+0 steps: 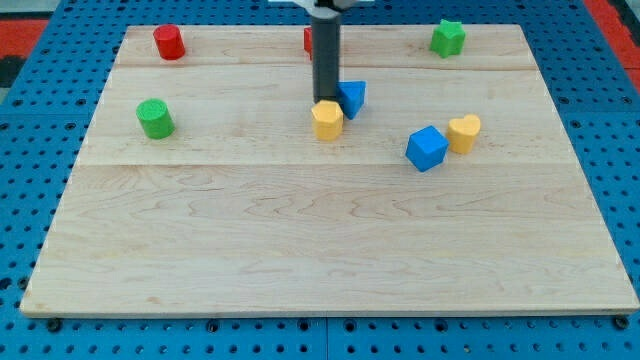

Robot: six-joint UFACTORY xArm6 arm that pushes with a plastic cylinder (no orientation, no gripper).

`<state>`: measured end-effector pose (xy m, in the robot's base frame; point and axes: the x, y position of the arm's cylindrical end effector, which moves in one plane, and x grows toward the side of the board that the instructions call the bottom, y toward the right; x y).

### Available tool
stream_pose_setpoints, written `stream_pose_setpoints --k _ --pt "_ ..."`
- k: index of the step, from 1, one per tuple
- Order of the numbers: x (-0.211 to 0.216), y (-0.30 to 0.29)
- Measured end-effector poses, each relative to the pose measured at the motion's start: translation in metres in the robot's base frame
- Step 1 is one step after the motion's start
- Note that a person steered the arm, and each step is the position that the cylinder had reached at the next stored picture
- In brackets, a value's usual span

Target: Drag the triangle to the bottom right

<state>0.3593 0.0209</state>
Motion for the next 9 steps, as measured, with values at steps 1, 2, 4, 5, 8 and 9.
stream_pose_setpoints --k 1,2,4,5,8,9 --pt "-0.028 0.004" --pt "-0.079 -0.001" --pt "-0.054 0.033" --pt "-0.027 0.016" --pt "0.073 -0.004" --pt "0.110 0.002"
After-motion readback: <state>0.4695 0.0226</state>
